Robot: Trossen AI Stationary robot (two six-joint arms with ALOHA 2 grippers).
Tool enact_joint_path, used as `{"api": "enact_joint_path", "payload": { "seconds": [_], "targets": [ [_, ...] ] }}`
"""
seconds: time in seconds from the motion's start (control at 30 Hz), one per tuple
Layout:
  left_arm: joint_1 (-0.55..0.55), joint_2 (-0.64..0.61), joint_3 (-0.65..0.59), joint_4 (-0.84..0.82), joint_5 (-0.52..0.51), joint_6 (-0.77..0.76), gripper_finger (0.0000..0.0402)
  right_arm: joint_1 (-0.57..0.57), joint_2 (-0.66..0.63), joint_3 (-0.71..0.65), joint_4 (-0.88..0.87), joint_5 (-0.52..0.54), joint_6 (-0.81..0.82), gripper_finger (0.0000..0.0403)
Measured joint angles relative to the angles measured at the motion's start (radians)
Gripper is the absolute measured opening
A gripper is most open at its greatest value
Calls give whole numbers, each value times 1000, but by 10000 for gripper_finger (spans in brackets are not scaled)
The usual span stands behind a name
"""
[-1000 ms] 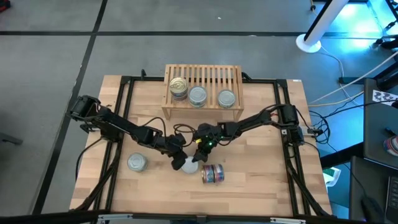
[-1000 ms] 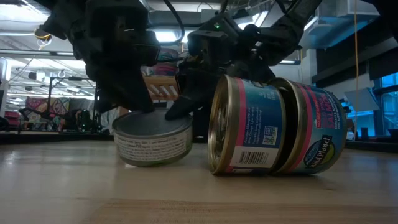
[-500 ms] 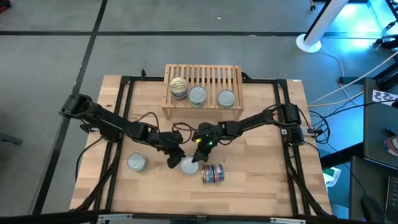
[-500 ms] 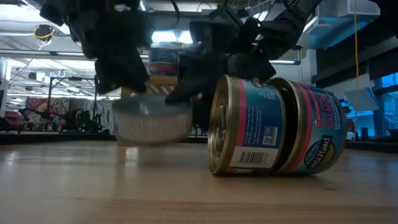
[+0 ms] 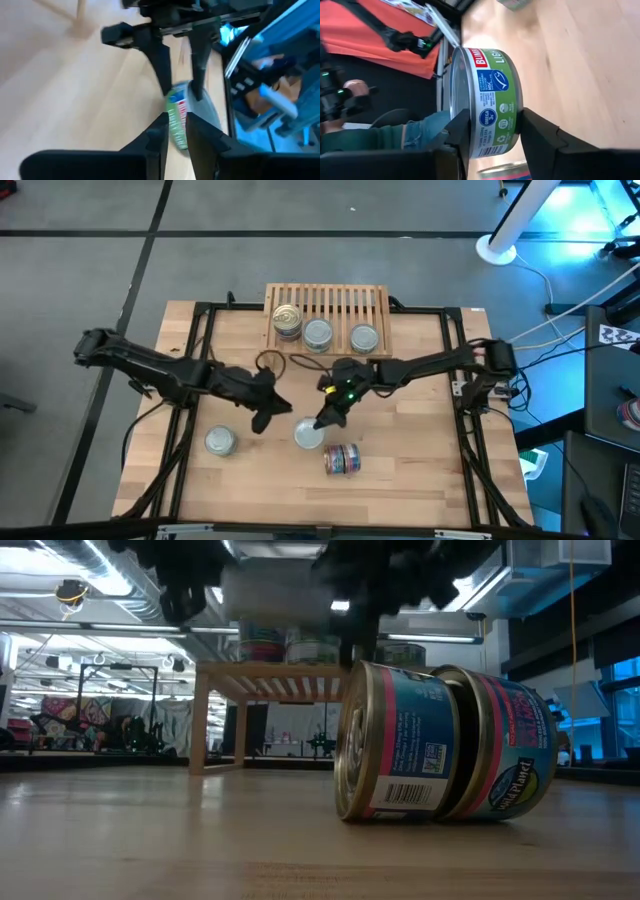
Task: Stack canned seafood by type on shelf
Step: Stack the green tuna can on top of the other green tuna can on the shelf
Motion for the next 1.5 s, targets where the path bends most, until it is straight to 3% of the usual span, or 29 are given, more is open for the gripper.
{"api": "enact_joint_path", "payload": {
  "seconds": [0.27,0.5,0.73,1.0,1.27,1.5],
  "targets": [
    [42,-72,0,90,-104,55,36,-54,-211,0,-91,21,3,135],
    [120,-70,-1,257,-112,224,11,-174,-348,0,-120,103,1,134],
    [197,-70,-1,472,-112,333,4,-328,-365,0,-125,139,10,134],
    [256,-65,-1,579,-112,463,3,-462,-364,0,-123,140,33,134],
    [289,14,-1,707,-107,519,1,-481,-363,-1,-123,159,37,134],
    [291,53,-1,707,-102,518,1,-492,-398,-2,-225,49,28,134]
  ]
}}
